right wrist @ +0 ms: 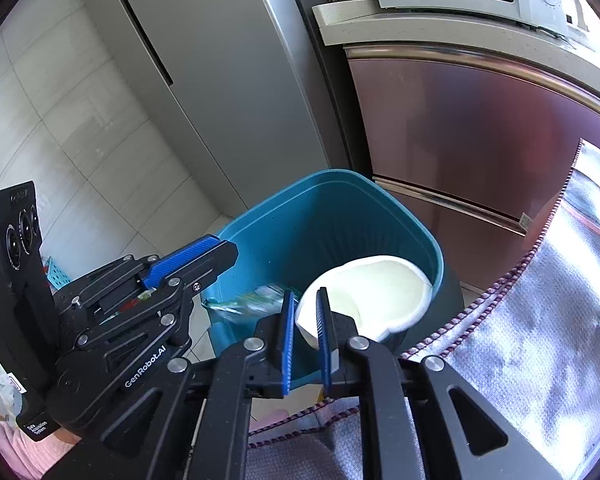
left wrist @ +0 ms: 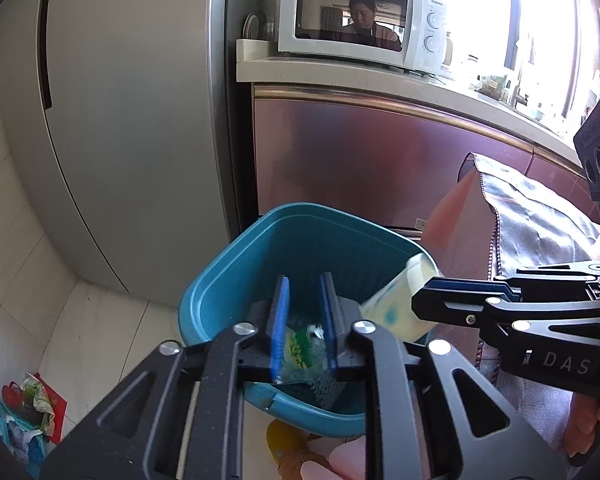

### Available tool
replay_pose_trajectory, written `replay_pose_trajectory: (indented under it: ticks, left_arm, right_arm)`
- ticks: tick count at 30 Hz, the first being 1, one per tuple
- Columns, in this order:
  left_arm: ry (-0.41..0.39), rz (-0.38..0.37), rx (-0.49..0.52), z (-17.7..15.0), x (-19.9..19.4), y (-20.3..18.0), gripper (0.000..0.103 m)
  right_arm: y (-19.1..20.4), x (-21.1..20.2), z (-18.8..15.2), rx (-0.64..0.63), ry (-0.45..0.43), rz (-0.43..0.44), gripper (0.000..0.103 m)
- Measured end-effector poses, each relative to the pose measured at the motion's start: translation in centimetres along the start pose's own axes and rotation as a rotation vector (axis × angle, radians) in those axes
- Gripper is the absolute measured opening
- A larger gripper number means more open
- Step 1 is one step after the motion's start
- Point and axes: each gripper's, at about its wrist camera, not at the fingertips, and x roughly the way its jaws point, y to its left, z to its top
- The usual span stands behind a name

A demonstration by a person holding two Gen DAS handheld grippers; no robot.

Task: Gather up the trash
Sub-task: 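Carry the green packet and paper cup to the teal bin and release both, then move both open grippers back toward the remaining trash on the cloth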

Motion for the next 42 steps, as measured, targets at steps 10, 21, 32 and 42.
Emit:
replay_pose_trajectory:
  ticks: [10, 21, 32, 42]
  left_arm:
    - [-0.061, 0.006, 0.015, 0.1, -2.0, -0.8, 0.039]
    - [-0.149, -0.020, 0.069, -0.7, -7.4, -3.9, 0.072]
    - [-0.209, -0.061, 0.105, -2.0, -12.5, -7.1, 0.089]
    - [-0.219, -0.099, 0.135, -2.8, -15.1, -10.1, 0.090]
  right_arm:
    - [-0.1, -2.0, -1.3, 0.010, -0.041, 0.003, 0.011]
    - [-0.1, -7.3, -4.1, 0.013, -0.130, -0.007, 0.023]
    - [-1.0, -12.8, -7.8, 0.070, -0.221, -0.032, 0.031]
    - [-2.5, -16.3, -11.1, 0.124, -0.266, -0.064, 0.033]
